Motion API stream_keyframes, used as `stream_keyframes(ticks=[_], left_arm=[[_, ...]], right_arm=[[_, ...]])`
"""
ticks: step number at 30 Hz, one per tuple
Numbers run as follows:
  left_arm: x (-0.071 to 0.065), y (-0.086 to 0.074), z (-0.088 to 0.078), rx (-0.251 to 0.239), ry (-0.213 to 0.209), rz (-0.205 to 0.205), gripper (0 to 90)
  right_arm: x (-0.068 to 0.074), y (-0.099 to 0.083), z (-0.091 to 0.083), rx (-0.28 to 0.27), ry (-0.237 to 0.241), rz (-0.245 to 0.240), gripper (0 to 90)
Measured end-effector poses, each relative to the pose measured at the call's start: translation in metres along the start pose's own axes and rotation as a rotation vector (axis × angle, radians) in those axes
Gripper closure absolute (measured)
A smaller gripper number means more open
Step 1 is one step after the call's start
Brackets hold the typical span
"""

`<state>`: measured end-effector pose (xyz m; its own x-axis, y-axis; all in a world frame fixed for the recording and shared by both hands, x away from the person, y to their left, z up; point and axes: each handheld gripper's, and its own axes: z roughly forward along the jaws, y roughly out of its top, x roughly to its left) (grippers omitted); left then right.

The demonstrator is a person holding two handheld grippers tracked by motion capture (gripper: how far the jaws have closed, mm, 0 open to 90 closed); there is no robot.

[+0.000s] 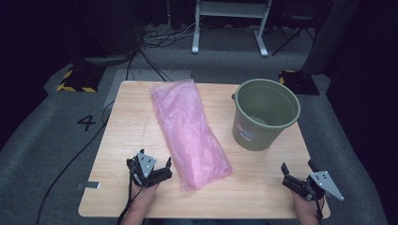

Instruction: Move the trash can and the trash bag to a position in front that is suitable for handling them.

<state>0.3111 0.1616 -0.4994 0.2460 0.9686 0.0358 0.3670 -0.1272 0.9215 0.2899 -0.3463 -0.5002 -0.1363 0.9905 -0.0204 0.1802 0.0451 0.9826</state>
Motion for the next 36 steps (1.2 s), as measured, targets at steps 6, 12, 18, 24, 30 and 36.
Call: stream_keyframes(ticks=[6,12,18,24,30,36], left_arm=[[-0.001,0.001,0.002,0.022,-0.015,0.004,0.4],[0.000,0.003,0.005,0.073,-0.062,-0.031,0.4],[-0.017,0.009,0.012,0.118,-0.140,-0.053,0.2],[-0.044,0.014,0.029,0.225,-0.125,0.030,1.5],[-0.044,0.027,0.021,0.162,-0.186,-0.056,4.3],[-0.043,0.036,0.024,0.195,-0.194,-0.135,5.2]], right_arm=[[-0.001,0.001,0.002,0.017,0.005,0.007,0.0],[-0.001,0.001,0.002,0.018,0.008,0.006,0.0],[-0.001,0.001,0.002,0.027,0.017,0.001,0.0],[-0.002,0.002,0.004,0.042,0.027,0.007,0.0],[-0.001,0.001,0.004,0.040,0.034,0.001,0.0],[0.000,0.002,0.004,0.043,0.038,-0.005,0.0]])
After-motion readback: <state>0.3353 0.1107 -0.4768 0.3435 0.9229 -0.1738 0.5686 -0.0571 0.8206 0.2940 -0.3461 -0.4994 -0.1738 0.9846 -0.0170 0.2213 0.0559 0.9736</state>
